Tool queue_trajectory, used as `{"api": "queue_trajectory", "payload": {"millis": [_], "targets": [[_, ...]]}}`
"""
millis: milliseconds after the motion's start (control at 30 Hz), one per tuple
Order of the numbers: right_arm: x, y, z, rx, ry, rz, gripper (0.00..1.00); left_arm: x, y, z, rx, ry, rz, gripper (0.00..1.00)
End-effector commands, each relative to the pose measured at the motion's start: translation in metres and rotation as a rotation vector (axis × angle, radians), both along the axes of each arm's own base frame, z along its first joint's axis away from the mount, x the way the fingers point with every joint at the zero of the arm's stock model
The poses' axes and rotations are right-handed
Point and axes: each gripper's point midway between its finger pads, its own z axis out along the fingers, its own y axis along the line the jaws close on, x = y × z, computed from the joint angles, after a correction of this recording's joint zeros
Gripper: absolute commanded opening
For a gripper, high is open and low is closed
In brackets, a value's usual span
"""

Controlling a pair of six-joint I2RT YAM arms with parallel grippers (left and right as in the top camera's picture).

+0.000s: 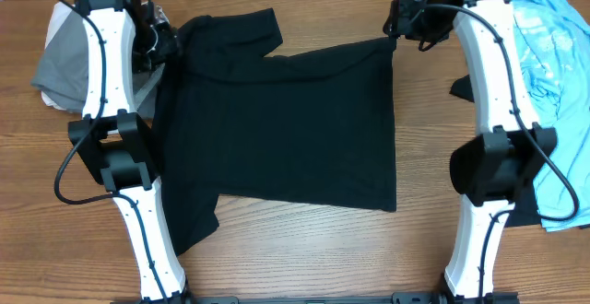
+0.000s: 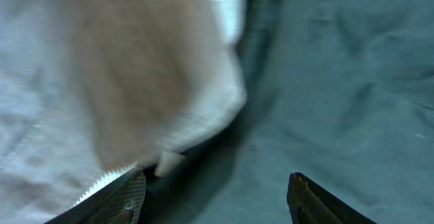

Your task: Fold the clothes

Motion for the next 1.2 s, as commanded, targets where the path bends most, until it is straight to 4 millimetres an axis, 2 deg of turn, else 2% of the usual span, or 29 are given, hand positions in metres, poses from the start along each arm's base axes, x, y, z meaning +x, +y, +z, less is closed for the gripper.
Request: {"api": "queue_trajectory", "payload": {"millis": [0,33,167,200,233,267,333,400,567,667,800,867,933,1033,1100,1167], "targets": [[0.022,-0.012,-0.042,-0.078,0.013,-0.034,0.56,0.013,-0.023,0.032,-0.014,-0.09,-0.05,0.71],[0.028,-0.014,-0.049,-0.089,0.005,-0.039,0.56,0.015,-0.032,0.043,-0.008,-0.114,-0.067,0.72],[0.041,-0.016,-0.08,-0.102,0.014,-0.043,0.56,0.015,-0.057,0.062,-0.01,-0.148,-0.106,0.72],[0.04,-0.016,-0.102,-0.106,0.052,-0.042,0.56,0.013,-0.07,0.066,-0.017,-0.145,-0.109,0.71],[0.041,-0.016,-0.112,-0.107,0.066,-0.042,0.56,0.012,-0.077,0.066,-0.023,-0.139,-0.098,0.71],[0.043,-0.015,-0.131,-0.107,0.086,-0.046,0.54,0.011,-0.092,0.066,-0.032,-0.135,-0.098,0.71],[0.049,-0.016,-0.152,-0.096,0.096,-0.077,0.53,0.009,-0.113,0.066,-0.023,-0.134,-0.125,0.7],[0.054,-0.016,-0.159,-0.083,0.09,-0.111,0.53,0.007,-0.125,0.065,0.009,-0.134,-0.135,0.7],[0.077,-0.018,-0.154,-0.079,-0.004,-0.154,0.5,0.011,-0.155,0.067,0.053,-0.171,-0.158,0.71],[0.083,-0.018,-0.156,-0.076,-0.026,-0.155,0.47,0.011,-0.161,0.067,0.052,-0.175,-0.168,0.71],[0.088,-0.017,-0.168,-0.075,-0.032,-0.155,0.42,0.01,-0.162,0.066,0.052,-0.174,-0.171,0.7],[0.091,-0.016,-0.182,-0.069,-0.03,-0.16,0.28,0.01,-0.162,0.066,0.052,-0.172,-0.171,0.7],[0.095,-0.016,-0.183,-0.062,-0.047,-0.171,0.04,0.01,-0.162,0.066,0.052,-0.172,-0.171,0.7],[0.111,-0.017,-0.171,-0.045,-0.115,-0.187,0.04,0.01,-0.161,0.065,0.061,-0.17,-0.169,0.7],[0.121,-0.026,-0.158,-0.026,-0.153,-0.226,0.04,0.01,-0.157,0.065,0.082,-0.169,-0.163,0.7],[0.13,-0.044,-0.142,-0.008,-0.187,-0.274,0.04,0.012,-0.154,0.065,0.088,-0.174,-0.157,0.7]]}}
